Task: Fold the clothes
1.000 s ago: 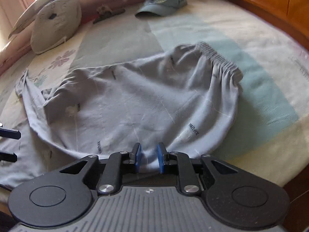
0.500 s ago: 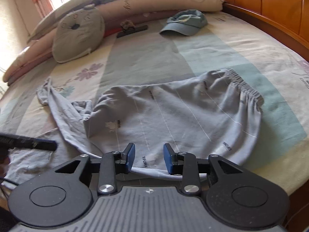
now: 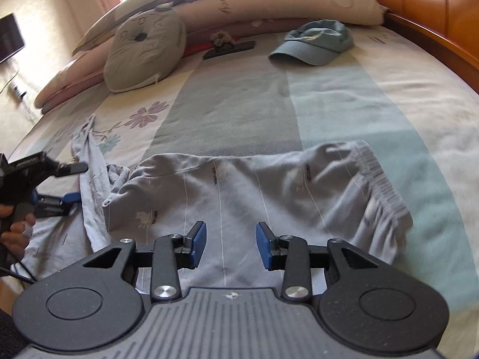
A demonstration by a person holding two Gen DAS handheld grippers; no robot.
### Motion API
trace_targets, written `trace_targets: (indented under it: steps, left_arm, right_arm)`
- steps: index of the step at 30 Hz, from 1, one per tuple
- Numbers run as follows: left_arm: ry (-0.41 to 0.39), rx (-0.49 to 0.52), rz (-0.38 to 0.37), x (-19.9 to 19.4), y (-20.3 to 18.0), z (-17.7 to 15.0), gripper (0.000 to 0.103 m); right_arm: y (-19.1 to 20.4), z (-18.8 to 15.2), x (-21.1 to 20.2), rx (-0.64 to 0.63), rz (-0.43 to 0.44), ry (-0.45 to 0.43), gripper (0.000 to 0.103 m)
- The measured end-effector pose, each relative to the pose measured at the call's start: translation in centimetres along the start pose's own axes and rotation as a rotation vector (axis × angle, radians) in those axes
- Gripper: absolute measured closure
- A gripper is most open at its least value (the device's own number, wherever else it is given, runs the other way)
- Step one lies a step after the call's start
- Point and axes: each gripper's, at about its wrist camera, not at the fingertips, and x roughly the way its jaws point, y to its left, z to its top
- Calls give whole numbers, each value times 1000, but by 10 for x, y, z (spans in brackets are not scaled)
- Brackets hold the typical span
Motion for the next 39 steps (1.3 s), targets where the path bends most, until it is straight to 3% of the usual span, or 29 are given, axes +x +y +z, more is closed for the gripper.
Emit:
trace_targets:
  steps: [11, 13, 14, 15, 16, 20, 25, 27, 34, 39]
  left_arm:
    - [10, 16, -11, 30, -4, 31, 41]
    - [13, 32, -8, 31, -3, 31, 50]
    - [15, 40, 14, 31, -3, 31, 65]
    - [17, 50, 41, 31, -3, 31, 87]
    - [19, 63, 71, 30, -3, 31, 96]
    - [-14, 95, 87, 13, -12, 26, 98]
    - [-107, 179, 25, -32, -49, 14, 98]
    - [-141, 215, 34, -51, -60, 6, 98]
    - [-244, 286, 181, -105, -71, -33, 98]
    - [-263, 302, 287, -134, -66, -58, 98]
  right_arm:
    - [-4, -9, 5, -3, 20, 36, 61]
    - [-3, -12, 5, 8, 15, 35, 61]
    - [-3, -13, 5, 12, 11, 34, 61]
    - [-1, -15, 4, 15, 6, 34, 61]
    - [-1, -16, 4, 19, 3, 34, 61]
    - [3, -19, 3, 27, -8, 32, 61]
    - [4, -16, 2, 20, -8, 24, 60]
    - [3, -14, 4, 16, -3, 24, 60]
    - [0, 0, 13, -50, 30, 38, 60]
    - [-1, 8, 21, -102, 59, 62, 60]
